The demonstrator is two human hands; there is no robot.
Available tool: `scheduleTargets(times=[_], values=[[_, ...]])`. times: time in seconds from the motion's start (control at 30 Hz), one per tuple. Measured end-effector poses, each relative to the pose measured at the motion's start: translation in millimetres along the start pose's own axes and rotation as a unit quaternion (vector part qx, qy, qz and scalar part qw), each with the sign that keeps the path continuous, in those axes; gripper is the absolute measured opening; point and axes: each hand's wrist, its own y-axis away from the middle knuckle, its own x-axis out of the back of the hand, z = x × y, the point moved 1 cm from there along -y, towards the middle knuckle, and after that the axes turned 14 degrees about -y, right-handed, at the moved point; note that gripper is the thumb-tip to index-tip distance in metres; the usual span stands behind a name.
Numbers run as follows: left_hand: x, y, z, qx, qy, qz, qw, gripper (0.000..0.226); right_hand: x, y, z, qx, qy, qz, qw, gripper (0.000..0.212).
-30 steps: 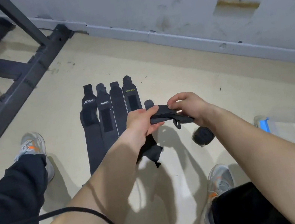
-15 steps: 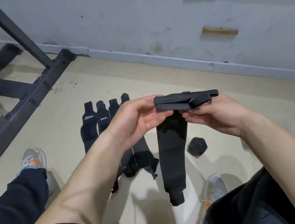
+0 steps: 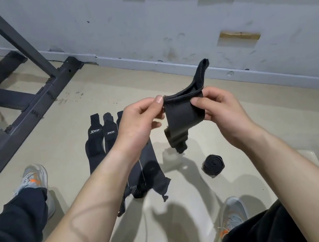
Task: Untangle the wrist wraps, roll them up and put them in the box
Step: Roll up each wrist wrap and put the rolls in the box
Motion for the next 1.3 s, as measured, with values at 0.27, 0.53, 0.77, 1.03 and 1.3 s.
scheduleTargets(times=[0.27, 0.53, 0.77, 1.03, 1.3], values=[[-5, -3, 5, -0.055, 0.011, -0.02, 0.998, 0.035, -3, -5, -1, 0.019, -0.043, 0.024, 0.999, 0.004], [-9, -5, 8, -0.086, 0.005, 0.031, 0.996, 0.017, -11, -2, -4, 0.018, -0.077, -0.054, 0.995, 0.015], [-6, -7, 3, -0.098, -0.076, 0.021, 0.992, 0.019, -12, -5, 1, 0.04, -0.019, -0.03, 0.999, 0.013], [-10, -10, 3, -0.094, -0.065, 0.004, 0.993, 0.016, -9, -9, 4, 0.002, -0.061, 0.003, 0.998, 0.033], [-27, -11, 3, -0.031, 0.123, -0.038, 0.991, 0.023, -12, -6, -5, -0.041, -0.218, -0.013, 0.975, 0.026]])
